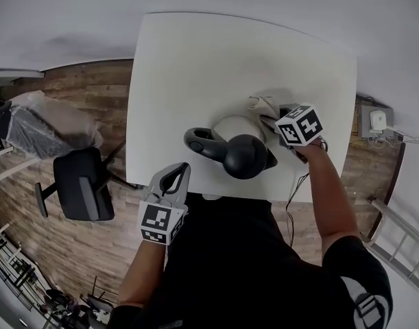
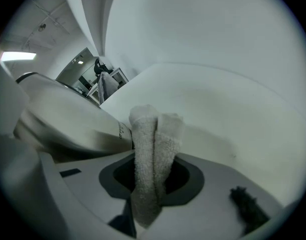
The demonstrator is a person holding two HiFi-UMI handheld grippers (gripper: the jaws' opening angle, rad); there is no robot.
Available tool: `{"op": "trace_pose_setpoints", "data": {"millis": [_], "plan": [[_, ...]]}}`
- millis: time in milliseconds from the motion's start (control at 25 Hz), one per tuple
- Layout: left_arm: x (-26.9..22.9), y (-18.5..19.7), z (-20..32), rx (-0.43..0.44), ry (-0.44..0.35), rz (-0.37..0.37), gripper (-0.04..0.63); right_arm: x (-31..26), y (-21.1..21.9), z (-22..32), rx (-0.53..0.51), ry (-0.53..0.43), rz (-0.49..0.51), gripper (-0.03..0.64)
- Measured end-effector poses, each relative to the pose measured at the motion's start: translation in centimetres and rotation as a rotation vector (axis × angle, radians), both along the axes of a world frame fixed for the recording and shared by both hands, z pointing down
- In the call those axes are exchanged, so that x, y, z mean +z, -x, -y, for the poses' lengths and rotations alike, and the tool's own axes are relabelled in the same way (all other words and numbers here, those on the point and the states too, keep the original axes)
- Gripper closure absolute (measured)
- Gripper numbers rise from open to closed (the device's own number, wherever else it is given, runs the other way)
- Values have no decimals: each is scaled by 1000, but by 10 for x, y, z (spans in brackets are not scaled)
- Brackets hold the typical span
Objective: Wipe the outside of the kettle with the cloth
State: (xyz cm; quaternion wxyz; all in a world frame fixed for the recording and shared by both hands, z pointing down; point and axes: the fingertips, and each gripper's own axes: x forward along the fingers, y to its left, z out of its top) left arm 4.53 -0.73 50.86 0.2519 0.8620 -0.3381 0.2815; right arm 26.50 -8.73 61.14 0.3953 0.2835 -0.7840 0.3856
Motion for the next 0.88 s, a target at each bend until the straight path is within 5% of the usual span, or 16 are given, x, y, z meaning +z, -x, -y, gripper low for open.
{"op": "trace_pose_setpoints", "data": {"millis": [320,480,600,720,880], "plan": [[6,1,15,111,-23,4,588,-46,-9,-9,165,-50,236,518],[12,1,25,164,-25,-15,588,-102,-10,-8,172,-172,231,518],[14,-2,28,209,-34,-39,588,-162,2,-8,-12,-323,100,518],[12,-4,29,240,-45,-68,588,-211,37,-8,-322,-482,-27,518],[5,-1,37,216,-46,-137,588,-214,70,-19,-736,-496,-190,518]]}}
